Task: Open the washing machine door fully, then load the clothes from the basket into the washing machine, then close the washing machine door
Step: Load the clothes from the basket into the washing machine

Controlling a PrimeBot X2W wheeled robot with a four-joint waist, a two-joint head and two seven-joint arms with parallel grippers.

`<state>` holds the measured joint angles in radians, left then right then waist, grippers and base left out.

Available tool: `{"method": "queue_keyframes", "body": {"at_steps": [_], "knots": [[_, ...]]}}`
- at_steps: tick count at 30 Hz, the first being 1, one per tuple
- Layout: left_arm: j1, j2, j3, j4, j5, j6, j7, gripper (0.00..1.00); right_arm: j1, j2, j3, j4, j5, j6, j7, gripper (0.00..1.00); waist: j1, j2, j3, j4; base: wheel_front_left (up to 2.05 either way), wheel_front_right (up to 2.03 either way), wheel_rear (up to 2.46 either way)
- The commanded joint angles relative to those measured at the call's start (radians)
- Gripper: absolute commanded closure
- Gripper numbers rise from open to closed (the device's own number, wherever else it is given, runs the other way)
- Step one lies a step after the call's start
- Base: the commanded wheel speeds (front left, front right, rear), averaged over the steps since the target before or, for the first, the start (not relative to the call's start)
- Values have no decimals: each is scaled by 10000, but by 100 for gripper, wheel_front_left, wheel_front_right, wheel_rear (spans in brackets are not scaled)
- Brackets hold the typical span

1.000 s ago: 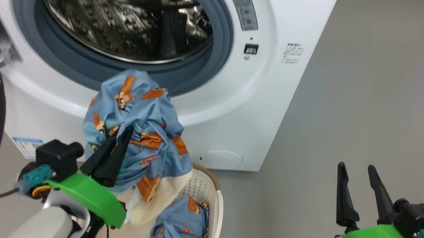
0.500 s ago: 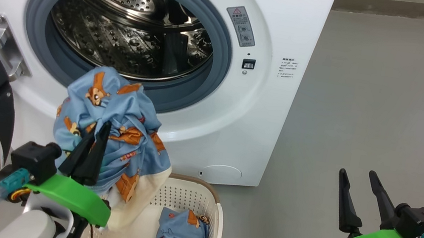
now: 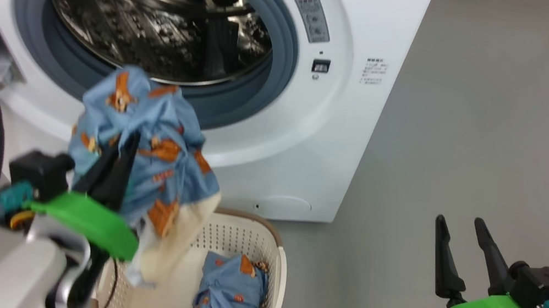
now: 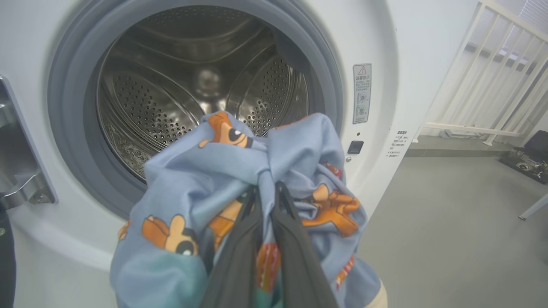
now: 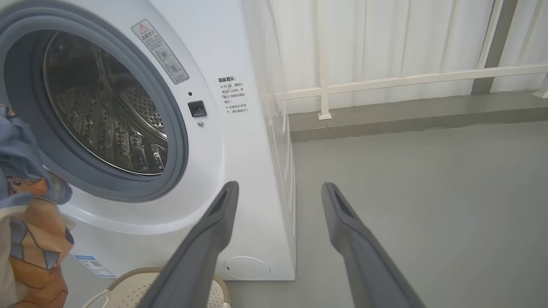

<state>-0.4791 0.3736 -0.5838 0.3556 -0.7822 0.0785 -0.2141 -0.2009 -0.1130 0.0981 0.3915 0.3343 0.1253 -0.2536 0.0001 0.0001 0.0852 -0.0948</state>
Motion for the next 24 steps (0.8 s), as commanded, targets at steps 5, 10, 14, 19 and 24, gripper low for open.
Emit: {"method": "queue_keyframes", "body": {"at_steps": [5,10,14,19,24], "knots": [[-1625,123,471,828,-160,-489,66,100,-492,178,183,-495,-364,54,-82,0,-1,-1,934,-249,0,0,0],[-3088,43,581,2168,-198,-1027,147,100,-731,429,151,-742,-626,54,-82,0,-1,-1,1863,-546,0,0,0],[-4251,81,649,3154,-164,-1432,133,100,-893,570,160,-984,-813,54,-82,0,-1,-1,2606,-825,0,0,0],[-5553,184,701,4199,-168,-1787,86,100,-1018,621,281,-1360,-747,54,-82,0,-1,-1,3466,-1177,0,0,0],[-6779,360,649,5070,-201,-1998,88,100,-1129,625,522,-1780,-467,54,-82,0,-1,-1,4270,-1500,0,0,0]]}}
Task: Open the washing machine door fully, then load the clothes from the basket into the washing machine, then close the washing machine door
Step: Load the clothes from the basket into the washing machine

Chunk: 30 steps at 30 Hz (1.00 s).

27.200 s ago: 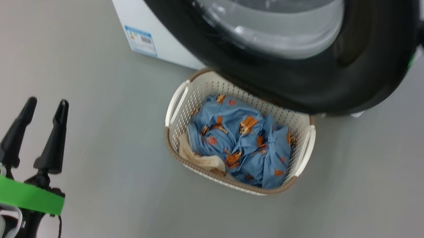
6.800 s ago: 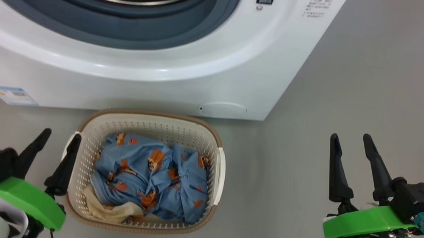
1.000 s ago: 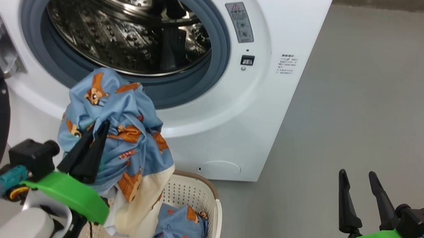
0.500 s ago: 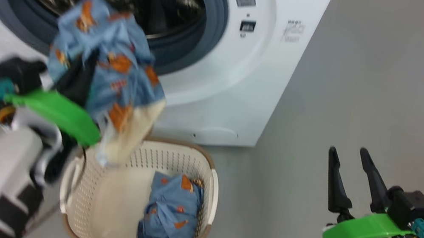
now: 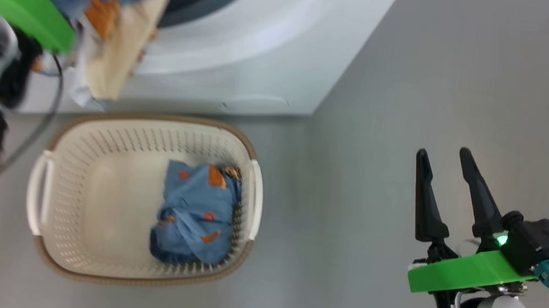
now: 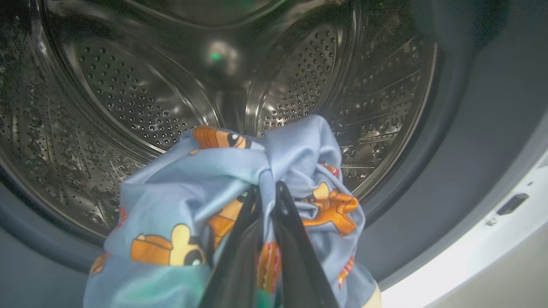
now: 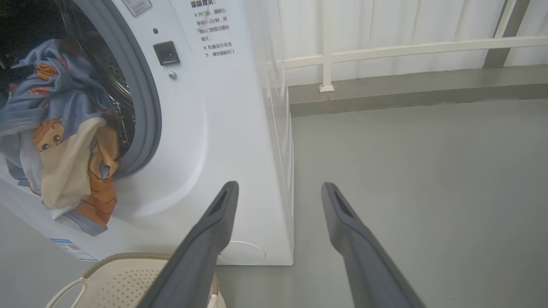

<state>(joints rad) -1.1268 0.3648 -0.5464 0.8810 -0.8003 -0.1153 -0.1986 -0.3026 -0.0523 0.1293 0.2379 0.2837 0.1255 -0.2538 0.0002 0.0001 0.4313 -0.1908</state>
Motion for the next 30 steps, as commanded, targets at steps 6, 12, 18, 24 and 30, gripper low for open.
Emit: {"method": "queue_keyframes", "body": {"at_steps": [6,12,18,24,30], "knots": [[-1559,696,40,511,-11,-141,-117,100,-167,18,484,-650,283,52,-80,0,-2,-1,1598,-913,0,0,0],[-2605,910,-425,795,45,-150,-156,100,-152,19,735,-902,540,52,-80,0,-2,-1,2102,-1311,0,0,0],[-3467,1098,-732,686,319,-151,-520,100,-71,19,923,-973,751,52,-80,0,-2,-1,2194,-1598,0,0,0],[-4074,1363,174,-358,854,-151,-625,100,-33,20,923,-1088,826,52,-80,0,-2,-1,2271,-1700,0,0,0],[-3199,1091,1388,-1112,1559,-138,-629,64,-60,20,949,-1004,873,52,-80,0,-2,-1,2217,-1597,0,0,0]]}}
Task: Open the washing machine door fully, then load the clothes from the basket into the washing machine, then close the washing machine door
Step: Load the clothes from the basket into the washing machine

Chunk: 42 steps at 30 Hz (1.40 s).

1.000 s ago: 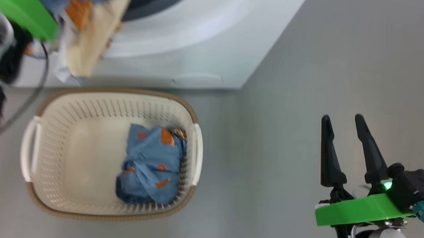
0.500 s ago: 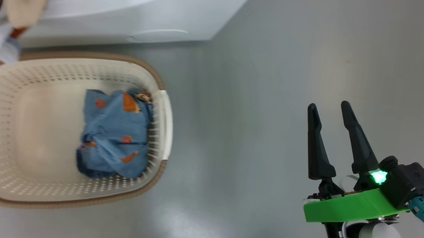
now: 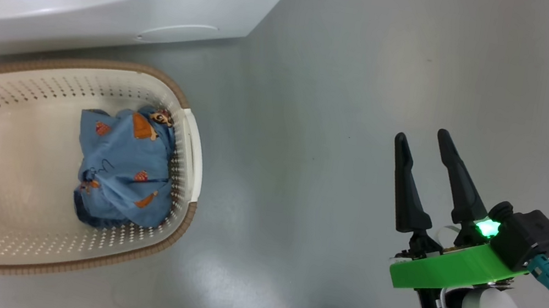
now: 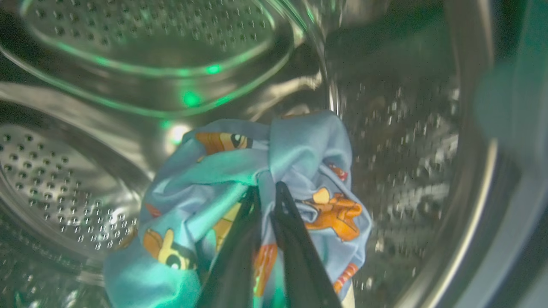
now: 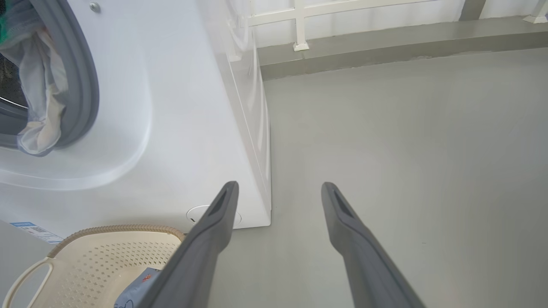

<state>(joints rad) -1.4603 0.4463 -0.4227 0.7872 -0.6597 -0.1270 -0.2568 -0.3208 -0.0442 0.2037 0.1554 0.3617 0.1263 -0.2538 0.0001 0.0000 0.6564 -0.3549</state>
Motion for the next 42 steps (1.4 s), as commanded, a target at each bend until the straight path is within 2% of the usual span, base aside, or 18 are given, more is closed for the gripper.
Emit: {"method": "queue_keyframes", "body": {"at_steps": [1,3,8,16,31,42], "knots": [[283,230,128,-23,256,-23,-47,0,106,-61,223,-147,94,44,-80,0,-1,0,-69,66,0,0,0],[534,64,-21,623,236,-26,-1,0,94,-61,238,-84,85,44,-80,0,-1,0,-167,115,0,0,0],[463,-234,-540,1980,195,-32,917,0,16,-61,228,39,49,44,-80,0,-1,0,-352,232,0,0,0],[942,-576,-1192,2399,-246,-35,884,0,-107,-61,181,289,45,44,-80,0,-1,0,-940,434,0,0,0],[3033,-751,-1483,1791,-1078,-36,-35,0,-122,-60,-215,923,-272,44,-80,0,-1,0,-2774,1188,0,0,0],[5667,-980,-70,-78,-303,183,-47,0,142,-60,-580,1453,-558,44,-80,0,-1,0,-4304,1987,0,0,0]]}}
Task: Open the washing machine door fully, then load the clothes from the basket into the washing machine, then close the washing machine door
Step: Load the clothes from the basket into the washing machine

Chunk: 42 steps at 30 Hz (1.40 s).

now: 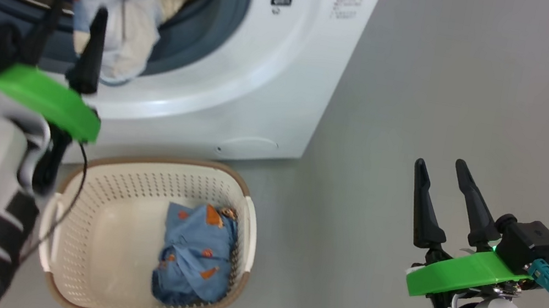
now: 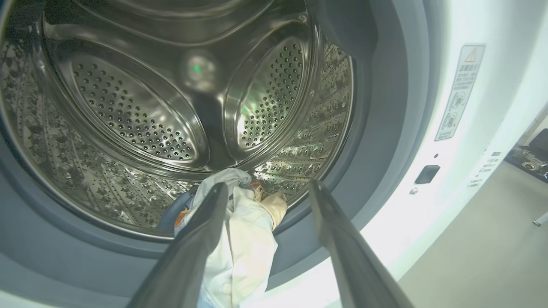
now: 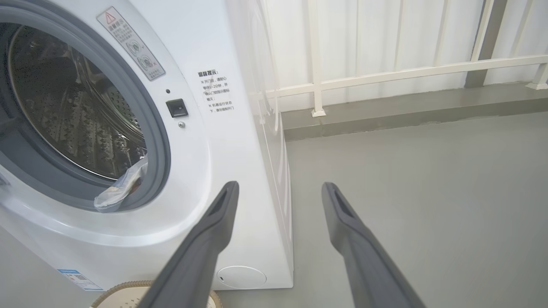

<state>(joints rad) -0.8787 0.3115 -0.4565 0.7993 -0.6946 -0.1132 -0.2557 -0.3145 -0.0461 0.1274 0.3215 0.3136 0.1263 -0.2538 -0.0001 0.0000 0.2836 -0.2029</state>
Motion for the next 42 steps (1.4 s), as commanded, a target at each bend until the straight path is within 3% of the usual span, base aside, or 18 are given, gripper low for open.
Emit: {"method": "queue_keyframes", "body": {"at_steps": [1,13,26,42], "knots": [[123,336,393,-354,137,72,-59,0,97,-41,163,-173,-93,44,-80,0,1,0,-707,524,0,0,0],[2768,-48,1443,-1926,1053,126,-60,0,392,-67,-37,51,-307,44,-80,0,1,0,-1765,1158,0,0,0],[5379,114,2616,-3822,1657,554,-60,0,798,-398,126,109,-47,44,-80,0,1,0,-2441,1465,0,0,0],[6740,-101,3022,-4939,1580,999,-60,0,1073,-695,234,161,197,44,-80,0,1,0,-2816,1699,0,0,0]]}}
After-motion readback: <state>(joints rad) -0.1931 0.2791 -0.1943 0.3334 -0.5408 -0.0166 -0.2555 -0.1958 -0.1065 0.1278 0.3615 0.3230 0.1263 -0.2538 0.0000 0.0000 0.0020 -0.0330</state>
